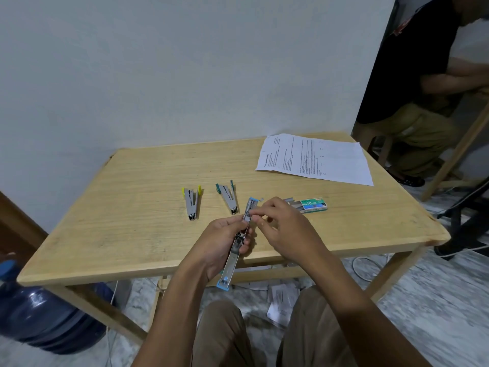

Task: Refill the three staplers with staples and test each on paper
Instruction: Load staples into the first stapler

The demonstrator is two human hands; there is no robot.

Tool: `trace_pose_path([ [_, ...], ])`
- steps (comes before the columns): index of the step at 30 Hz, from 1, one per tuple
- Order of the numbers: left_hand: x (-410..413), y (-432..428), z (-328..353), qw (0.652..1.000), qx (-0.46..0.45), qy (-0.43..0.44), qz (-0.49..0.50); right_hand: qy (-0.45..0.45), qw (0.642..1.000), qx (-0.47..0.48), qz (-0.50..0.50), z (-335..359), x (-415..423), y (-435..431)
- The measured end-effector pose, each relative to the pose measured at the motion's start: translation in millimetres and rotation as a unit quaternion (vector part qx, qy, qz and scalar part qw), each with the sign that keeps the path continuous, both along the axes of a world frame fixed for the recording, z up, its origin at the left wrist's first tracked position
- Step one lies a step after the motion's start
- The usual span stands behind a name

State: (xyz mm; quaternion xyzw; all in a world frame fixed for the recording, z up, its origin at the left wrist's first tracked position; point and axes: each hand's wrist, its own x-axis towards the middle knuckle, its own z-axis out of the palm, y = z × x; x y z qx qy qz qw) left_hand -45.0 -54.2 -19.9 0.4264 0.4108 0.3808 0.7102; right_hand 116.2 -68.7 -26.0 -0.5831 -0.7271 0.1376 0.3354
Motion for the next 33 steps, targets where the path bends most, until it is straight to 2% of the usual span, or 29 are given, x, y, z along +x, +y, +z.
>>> trace_pose_path([
  [5,1,-3,2,1.0,-0.007,-0.019,0.001,-0.007,1.0,0.027,0.002,-1,0,-2],
  [9,-3,-4,1,1.0,0.015,0.001,-0.013,-0.035,0.997,0.018,0.063,0,4,-6],
  [16,-5,-4,-4,0.999,0.04,0.023,-0.023,-0.186,0.981,0.01,0.057,19,12,-1],
  [19,-5,-4,-3,0.999,0.034,0.03,-0.023,-0.217,0.975,0.027,0.034,24,13,2],
  [22,-5,-4,-2,0.999,0.028,0.035,-0.026,-0.216,0.975,0.034,0.02,27,13,1],
  [27,-7,-4,-2,0.997,0.047,0.044,-0.039,-0.205,0.977,0.025,0.062,22,12,-3],
  [33,-6,-4,-1,0.998,0.037,0.036,-0.043,-0.192,0.981,0.031,0.02,19,8,1],
])
